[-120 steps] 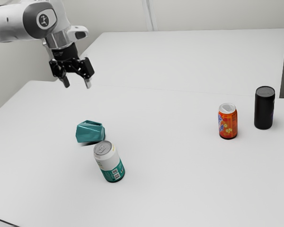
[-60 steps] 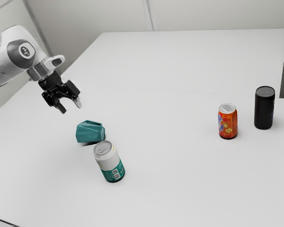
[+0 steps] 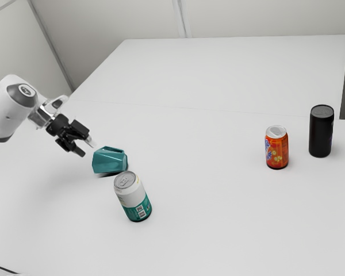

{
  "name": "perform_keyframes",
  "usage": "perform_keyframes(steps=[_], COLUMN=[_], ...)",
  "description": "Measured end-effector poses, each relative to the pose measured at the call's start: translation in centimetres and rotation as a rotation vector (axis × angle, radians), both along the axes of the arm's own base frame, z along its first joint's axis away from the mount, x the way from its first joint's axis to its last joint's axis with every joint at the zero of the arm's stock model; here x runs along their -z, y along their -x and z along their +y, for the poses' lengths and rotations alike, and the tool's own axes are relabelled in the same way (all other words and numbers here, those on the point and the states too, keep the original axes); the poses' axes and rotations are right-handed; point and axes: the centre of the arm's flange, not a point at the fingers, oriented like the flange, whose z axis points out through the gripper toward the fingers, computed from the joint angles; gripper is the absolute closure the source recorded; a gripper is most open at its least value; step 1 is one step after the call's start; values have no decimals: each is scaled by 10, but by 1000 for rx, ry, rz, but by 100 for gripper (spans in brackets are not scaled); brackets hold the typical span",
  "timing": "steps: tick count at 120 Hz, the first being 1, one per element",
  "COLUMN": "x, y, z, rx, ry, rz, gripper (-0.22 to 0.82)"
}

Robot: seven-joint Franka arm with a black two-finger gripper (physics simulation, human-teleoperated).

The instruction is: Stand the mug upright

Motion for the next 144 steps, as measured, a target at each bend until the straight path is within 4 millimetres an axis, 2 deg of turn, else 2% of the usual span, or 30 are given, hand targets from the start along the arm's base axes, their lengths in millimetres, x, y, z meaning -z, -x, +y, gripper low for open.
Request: perform_keyframes(steps=[47, 83, 101, 109, 132, 144], x=[36, 68, 76, 78, 83, 87], y=[-11, -19, -19, -17, -12, -12], z=[34, 32, 27, 24, 20, 18], rx=[76, 77, 76, 76, 82, 86], ry=[62, 156, 208, 232, 281, 298], rz=[-132, -185, -200, -202, -207, -208], gripper=[0, 0, 0, 5, 32, 42])
